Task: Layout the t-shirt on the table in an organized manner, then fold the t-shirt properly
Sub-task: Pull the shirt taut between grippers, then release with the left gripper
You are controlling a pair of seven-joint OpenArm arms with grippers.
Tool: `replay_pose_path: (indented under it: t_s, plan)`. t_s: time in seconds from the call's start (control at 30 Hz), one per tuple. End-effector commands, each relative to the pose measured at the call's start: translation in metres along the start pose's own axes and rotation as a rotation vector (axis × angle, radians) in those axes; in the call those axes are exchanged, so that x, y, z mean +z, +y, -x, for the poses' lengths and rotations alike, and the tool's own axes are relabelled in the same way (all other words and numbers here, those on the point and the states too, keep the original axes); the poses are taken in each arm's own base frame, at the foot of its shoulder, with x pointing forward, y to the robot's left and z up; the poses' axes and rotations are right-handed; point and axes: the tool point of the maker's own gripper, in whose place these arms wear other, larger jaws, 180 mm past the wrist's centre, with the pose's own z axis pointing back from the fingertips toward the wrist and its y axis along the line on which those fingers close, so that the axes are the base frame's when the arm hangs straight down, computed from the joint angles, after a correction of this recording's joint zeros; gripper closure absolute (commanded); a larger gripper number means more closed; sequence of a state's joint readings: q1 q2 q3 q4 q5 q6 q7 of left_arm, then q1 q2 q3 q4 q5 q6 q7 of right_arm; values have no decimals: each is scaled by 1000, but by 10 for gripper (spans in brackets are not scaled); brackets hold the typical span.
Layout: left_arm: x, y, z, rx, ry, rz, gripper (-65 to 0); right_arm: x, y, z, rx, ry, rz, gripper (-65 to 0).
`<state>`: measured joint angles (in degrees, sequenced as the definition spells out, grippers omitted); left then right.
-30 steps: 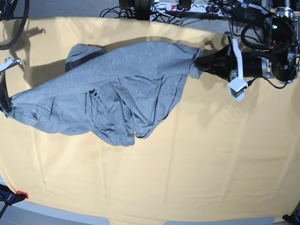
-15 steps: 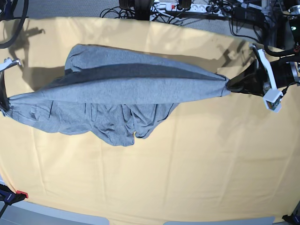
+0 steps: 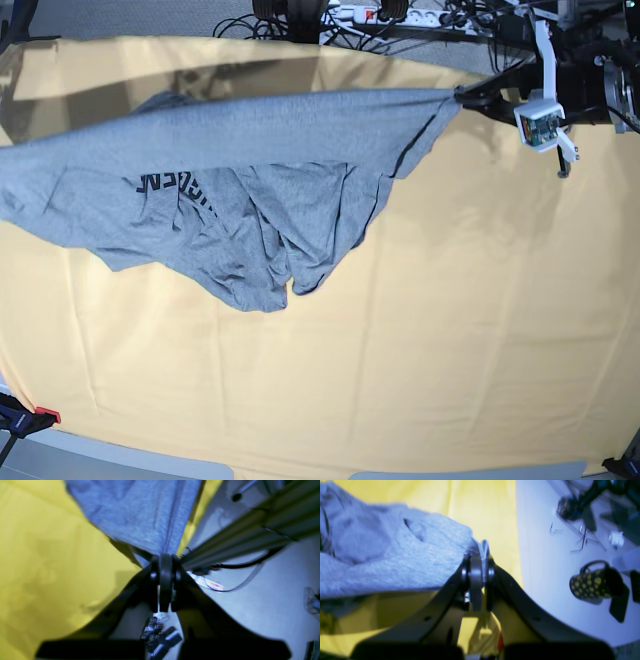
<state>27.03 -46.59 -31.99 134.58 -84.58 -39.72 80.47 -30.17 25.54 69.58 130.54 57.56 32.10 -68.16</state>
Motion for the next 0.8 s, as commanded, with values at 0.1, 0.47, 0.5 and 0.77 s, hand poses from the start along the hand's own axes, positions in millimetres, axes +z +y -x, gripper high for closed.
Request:
replay_pose_path:
  t_s: [0.1,0.47,0.5,0.77]
  plan:
    - [5,0,2,-26,31,5,0,7,3,-8,37,-33,-32,0]
    - [48,39,-19,-81,-31,-241,0,17,8,-36,78,-157,-47,0]
    - [56,45,-21,-89,-32,-280,0,20,4,-39,80,-172,-27,0]
    - [115,72,-34,-148,-43,-559,0,53,-33,-54,82,-236,155,0]
